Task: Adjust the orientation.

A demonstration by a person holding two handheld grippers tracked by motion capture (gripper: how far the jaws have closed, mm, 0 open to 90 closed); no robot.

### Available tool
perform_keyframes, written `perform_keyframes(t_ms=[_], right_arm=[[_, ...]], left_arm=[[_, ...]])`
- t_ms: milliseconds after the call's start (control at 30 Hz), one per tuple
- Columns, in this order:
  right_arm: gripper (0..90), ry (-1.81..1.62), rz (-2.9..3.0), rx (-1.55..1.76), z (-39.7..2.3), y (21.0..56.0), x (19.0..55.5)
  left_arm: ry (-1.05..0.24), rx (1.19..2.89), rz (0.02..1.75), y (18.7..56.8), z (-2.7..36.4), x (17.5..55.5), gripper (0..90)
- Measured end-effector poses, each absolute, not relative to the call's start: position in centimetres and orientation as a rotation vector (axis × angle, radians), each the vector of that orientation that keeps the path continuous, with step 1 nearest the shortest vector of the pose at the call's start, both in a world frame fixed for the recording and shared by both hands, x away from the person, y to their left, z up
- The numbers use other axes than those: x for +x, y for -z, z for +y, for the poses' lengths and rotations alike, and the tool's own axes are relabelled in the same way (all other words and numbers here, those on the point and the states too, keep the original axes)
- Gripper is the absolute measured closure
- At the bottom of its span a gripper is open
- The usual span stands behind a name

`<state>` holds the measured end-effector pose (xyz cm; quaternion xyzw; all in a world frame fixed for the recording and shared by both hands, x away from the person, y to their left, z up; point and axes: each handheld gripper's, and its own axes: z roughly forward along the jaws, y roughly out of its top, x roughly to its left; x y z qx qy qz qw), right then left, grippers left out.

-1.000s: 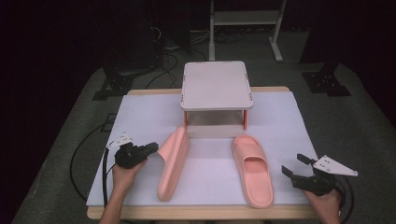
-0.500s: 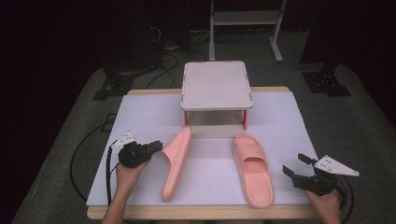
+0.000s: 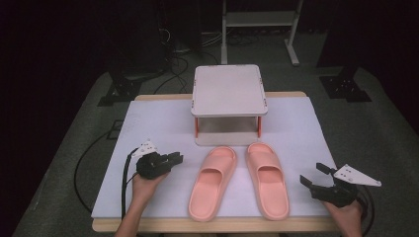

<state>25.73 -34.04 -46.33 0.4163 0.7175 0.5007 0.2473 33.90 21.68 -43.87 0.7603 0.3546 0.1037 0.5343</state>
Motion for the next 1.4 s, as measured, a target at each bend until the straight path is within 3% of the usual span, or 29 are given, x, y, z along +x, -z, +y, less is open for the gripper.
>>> perform_keyframes(t_ms=[233, 633, 1100, 1400], right_arm=[[18.7, -1.36, 1.995, 1.123, -33.6, 46.5, 25.9], [21.0, -1.418, 2.051, 1.116, -32.9, 46.6, 26.2], [25.2, -1.406, 2.095, 1.124, -30.6, 46.6, 26.7], [29.2, -1.328, 2.133, 1.091, -27.9, 46.7, 27.7]], left_arm=[[-0.236, 1.827, 0.85, 44.6, 21.5, 33.7, 70.0], [-0.211, 1.838, 0.798, 44.6, 20.9, 33.1, 56.8], [-0.206, 1.919, 0.735, 45.5, 18.0, 32.0, 28.6], [-0.24, 1.995, 0.737, 46.0, 15.8, 32.1, 27.4]])
